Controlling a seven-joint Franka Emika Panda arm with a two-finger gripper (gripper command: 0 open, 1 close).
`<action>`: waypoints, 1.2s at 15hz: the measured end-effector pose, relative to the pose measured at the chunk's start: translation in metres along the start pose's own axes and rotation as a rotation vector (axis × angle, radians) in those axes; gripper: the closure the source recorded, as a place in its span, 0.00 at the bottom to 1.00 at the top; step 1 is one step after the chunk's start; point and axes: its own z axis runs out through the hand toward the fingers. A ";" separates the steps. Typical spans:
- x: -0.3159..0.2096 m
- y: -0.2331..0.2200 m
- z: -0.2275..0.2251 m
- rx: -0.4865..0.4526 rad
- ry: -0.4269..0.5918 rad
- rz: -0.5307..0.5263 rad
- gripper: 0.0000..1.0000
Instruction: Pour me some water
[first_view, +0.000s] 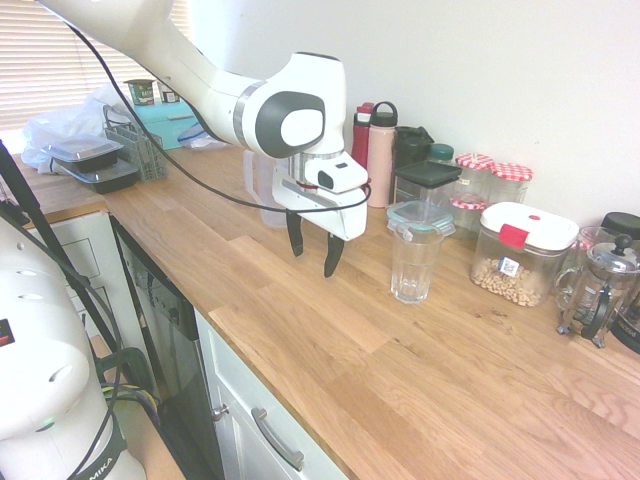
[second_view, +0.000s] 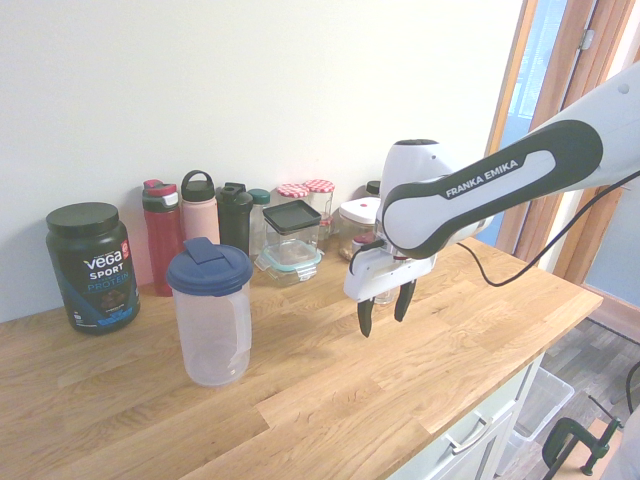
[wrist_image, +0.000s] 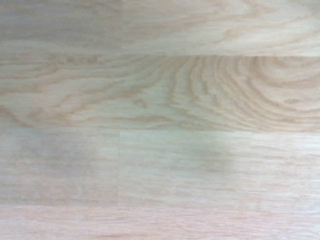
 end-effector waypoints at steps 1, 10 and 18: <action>0.000 0.000 0.001 -0.001 -0.001 -0.001 0.00; -0.153 -0.021 -0.044 0.082 0.121 -0.081 0.00; -0.262 -0.112 -0.068 0.286 0.284 -0.095 0.00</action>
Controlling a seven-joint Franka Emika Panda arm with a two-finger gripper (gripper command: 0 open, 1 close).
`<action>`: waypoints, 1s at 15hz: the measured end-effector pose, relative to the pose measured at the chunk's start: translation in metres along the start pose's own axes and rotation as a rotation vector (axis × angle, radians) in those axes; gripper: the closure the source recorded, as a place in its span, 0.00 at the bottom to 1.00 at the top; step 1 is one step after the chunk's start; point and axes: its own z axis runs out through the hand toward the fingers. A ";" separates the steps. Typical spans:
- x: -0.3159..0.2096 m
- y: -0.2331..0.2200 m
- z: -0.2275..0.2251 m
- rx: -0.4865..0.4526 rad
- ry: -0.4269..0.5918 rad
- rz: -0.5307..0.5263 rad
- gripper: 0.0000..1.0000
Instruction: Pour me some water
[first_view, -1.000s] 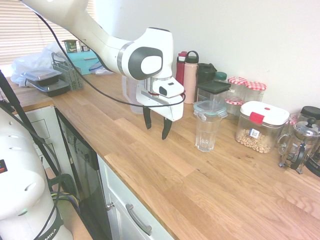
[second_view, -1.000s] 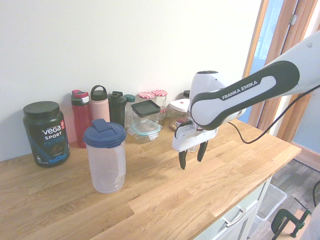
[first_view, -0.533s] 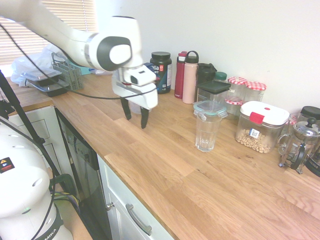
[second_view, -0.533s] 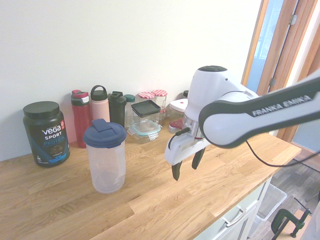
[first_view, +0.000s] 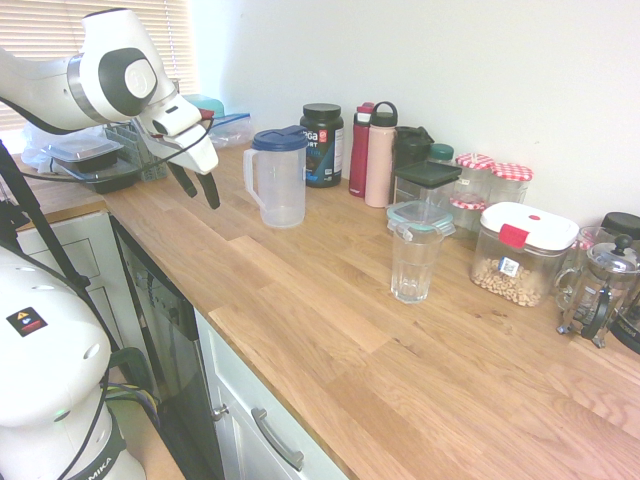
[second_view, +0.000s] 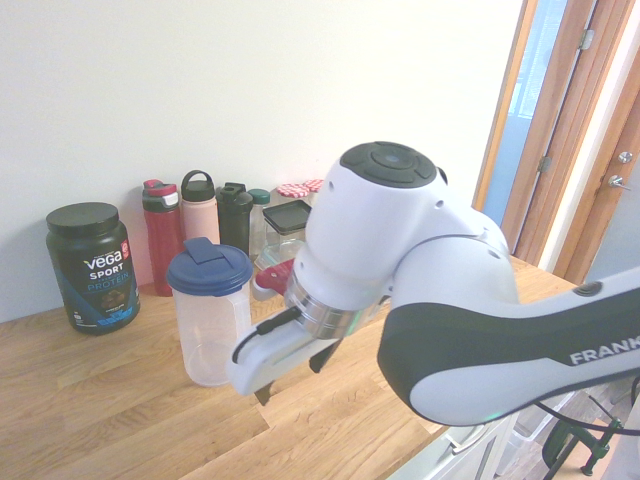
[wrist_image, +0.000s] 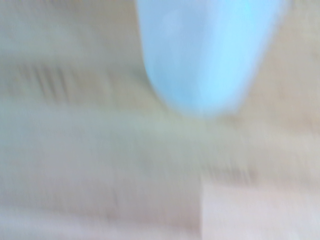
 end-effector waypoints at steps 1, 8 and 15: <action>0.009 -0.010 0.003 0.010 0.011 0.002 0.00; 0.051 -0.051 0.023 0.062 0.050 0.033 1.00; 0.067 -0.049 0.026 0.073 0.062 0.045 1.00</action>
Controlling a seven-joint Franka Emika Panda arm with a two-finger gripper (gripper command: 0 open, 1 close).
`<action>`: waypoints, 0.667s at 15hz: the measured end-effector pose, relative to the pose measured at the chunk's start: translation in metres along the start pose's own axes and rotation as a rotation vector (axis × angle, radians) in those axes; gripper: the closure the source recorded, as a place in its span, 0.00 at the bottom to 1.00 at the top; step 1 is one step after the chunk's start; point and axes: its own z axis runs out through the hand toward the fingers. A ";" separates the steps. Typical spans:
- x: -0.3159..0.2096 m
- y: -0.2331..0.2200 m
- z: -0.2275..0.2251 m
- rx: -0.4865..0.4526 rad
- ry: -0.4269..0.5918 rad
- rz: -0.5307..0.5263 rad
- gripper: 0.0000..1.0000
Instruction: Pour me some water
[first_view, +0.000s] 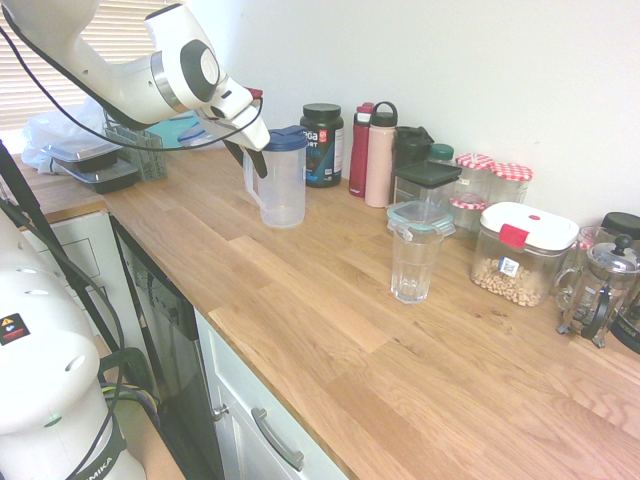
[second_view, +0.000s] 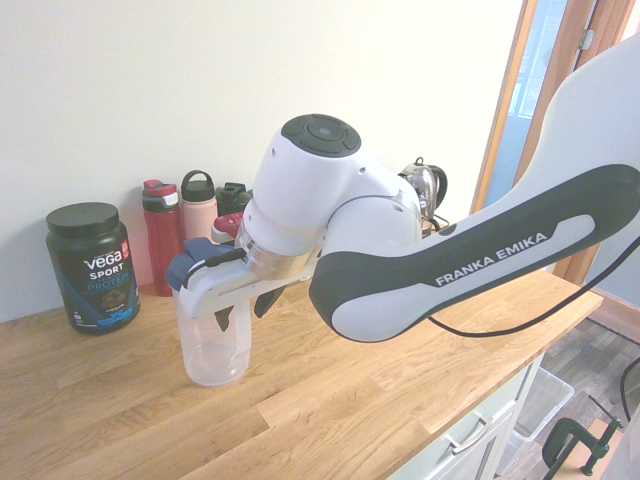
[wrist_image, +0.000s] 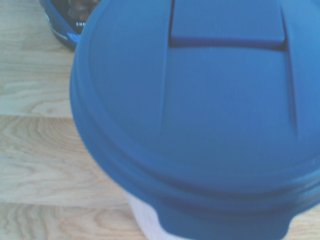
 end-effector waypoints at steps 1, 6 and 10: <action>0.001 0.000 0.002 0.001 -0.001 -0.001 1.00; -0.005 -0.001 0.005 0.006 0.002 -0.028 1.00; -0.009 -0.005 0.005 0.014 0.009 -0.037 1.00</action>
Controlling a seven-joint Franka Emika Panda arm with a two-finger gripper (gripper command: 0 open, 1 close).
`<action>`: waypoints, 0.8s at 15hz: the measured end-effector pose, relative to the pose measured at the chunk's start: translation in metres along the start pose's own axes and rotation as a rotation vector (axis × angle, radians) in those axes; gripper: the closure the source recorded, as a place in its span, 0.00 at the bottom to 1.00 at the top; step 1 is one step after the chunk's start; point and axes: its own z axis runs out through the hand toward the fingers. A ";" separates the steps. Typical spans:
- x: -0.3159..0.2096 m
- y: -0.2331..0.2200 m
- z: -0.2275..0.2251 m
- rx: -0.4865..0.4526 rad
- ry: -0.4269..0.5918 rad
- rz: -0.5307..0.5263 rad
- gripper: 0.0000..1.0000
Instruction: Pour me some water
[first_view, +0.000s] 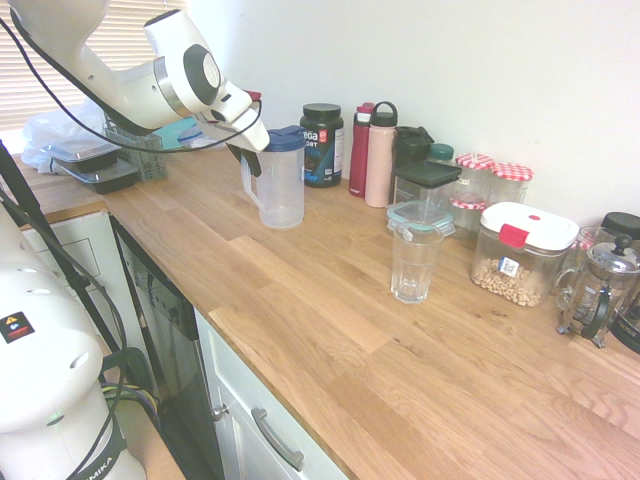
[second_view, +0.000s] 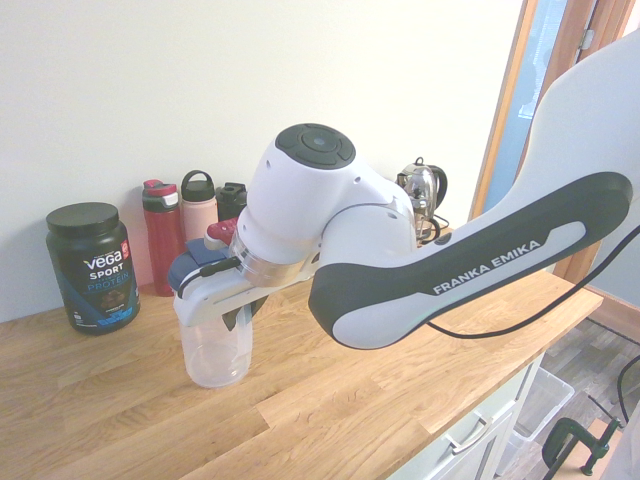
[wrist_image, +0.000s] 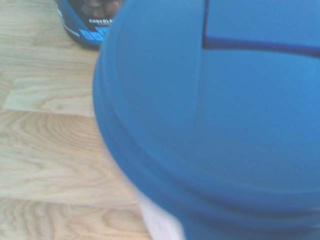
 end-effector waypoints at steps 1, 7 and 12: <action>0.000 0.000 0.000 0.000 0.000 0.000 1.00; 0.008 0.021 -0.024 0.018 -0.011 0.018 1.00; 0.061 0.112 -0.074 -0.051 -0.109 -0.104 1.00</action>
